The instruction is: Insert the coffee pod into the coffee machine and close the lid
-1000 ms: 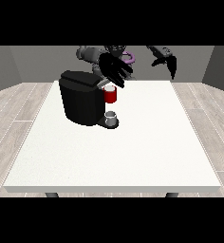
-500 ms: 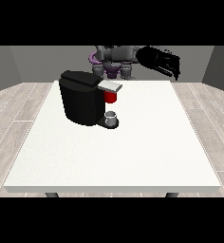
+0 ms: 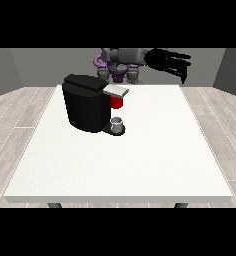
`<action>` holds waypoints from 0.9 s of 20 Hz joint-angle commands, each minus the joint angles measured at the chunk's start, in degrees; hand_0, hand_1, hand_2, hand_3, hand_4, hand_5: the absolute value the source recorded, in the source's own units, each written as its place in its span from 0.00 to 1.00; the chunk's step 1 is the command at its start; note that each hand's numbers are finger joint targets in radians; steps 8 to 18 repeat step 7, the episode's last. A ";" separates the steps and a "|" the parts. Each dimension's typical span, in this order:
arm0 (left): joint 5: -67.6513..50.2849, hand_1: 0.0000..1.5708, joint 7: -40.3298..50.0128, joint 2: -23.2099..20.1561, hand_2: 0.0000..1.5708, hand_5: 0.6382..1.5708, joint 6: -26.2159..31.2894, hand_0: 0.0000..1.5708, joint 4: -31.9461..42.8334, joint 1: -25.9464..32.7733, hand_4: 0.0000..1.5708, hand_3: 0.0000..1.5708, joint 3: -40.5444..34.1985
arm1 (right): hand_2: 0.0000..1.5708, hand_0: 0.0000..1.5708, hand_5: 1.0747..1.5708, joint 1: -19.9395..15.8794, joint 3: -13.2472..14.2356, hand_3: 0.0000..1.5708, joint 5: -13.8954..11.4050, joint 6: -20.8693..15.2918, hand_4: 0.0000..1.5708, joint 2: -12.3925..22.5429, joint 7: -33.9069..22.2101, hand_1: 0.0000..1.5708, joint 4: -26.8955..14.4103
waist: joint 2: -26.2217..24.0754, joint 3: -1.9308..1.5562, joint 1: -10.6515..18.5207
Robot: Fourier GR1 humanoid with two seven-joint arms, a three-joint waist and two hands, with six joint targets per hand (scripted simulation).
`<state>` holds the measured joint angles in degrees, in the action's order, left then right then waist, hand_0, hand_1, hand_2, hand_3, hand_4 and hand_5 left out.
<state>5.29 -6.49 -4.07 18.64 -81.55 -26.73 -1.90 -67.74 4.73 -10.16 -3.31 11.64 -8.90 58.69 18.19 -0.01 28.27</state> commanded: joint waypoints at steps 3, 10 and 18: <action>-0.67 0.00 -2.05 -0.60 0.00 1.00 -1.75 0.00 2.39 5.84 0.17 0.00 -3.11 | 0.00 0.00 1.00 6.57 -4.79 0.00 0.21 1.12 0.14 -7.21 8.06 0.00 2.63 | -4.59 0.02 -6.85; -2.43 0.00 -3.12 -2.72 0.00 1.00 -0.27 0.00 3.97 7.30 0.17 0.00 -5.56 | 0.00 0.00 1.00 11.45 -8.07 0.00 1.89 -1.01 0.17 -11.37 11.31 0.00 3.60 | -7.24 0.03 -9.39; -2.43 0.00 -3.12 -2.72 0.00 1.00 -0.27 0.00 3.97 7.30 0.17 0.00 -5.56 | 0.00 0.00 1.00 11.45 -8.07 0.00 1.89 -1.01 0.17 -11.37 11.31 0.00 3.60 | -7.24 0.03 -9.39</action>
